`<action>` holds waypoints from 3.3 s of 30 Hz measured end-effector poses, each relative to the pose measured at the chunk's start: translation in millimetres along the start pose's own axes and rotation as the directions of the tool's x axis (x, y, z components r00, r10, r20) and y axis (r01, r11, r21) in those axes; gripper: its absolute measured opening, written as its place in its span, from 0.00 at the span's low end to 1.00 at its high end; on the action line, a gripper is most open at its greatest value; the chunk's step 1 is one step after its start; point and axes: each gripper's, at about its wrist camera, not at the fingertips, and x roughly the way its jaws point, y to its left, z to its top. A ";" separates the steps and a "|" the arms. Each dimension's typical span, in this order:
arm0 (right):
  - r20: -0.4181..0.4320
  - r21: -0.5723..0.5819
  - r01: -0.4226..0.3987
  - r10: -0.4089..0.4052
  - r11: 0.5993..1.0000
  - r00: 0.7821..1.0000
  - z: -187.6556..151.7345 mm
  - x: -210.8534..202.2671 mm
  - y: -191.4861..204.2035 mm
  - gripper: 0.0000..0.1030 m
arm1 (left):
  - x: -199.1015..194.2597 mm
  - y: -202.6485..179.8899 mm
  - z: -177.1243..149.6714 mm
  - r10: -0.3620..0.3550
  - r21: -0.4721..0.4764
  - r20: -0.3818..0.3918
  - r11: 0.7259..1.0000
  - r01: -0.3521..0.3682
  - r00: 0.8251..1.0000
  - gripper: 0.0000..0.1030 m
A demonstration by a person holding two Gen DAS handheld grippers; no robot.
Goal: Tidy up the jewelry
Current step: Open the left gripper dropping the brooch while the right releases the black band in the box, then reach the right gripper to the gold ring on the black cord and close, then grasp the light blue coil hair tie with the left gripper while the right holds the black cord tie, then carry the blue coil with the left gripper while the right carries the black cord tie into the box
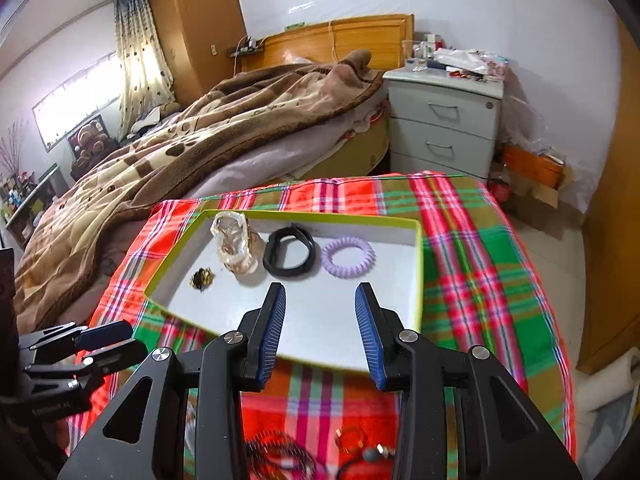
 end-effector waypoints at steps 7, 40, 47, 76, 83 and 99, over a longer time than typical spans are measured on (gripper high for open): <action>0.002 0.005 0.070 -0.070 0.998 0.998 -36.8 -27.6 -24.5 0.36 | -7.4 -0.2 -28.1 -0.053 -0.032 -0.010 0.998 0.052 0.999 0.47; -0.146 -0.009 0.049 -0.049 0.999 0.988 -102.4 -5.3 -44.9 0.12 | -7.0 -24.7 -73.6 -0.017 0.022 -0.115 1.000 0.020 0.993 0.50; -0.111 0.031 0.047 -0.043 0.998 0.993 -104.1 -13.9 -53.5 0.02 | 2.5 -38.0 -68.8 -0.012 0.044 -0.127 0.999 0.017 0.992 0.50; -0.029 0.095 0.027 -0.025 0.995 0.999 -109.1 -38.6 -59.4 0.02 | 32.6 -49.6 -64.1 0.064 0.068 -0.148 0.996 -0.055 0.987 0.10; -0.024 0.100 0.032 -0.030 0.995 0.999 -110.2 -40.9 -59.0 0.02 | 27.8 -47.0 -64.0 0.050 0.057 -0.135 0.997 -0.043 0.990 0.10; 0.003 0.101 0.031 -0.032 0.994 0.999 -105.3 -49.9 -53.5 0.02 | 3.2 -47.7 -58.7 0.000 0.050 -0.069 0.999 0.003 0.998 0.10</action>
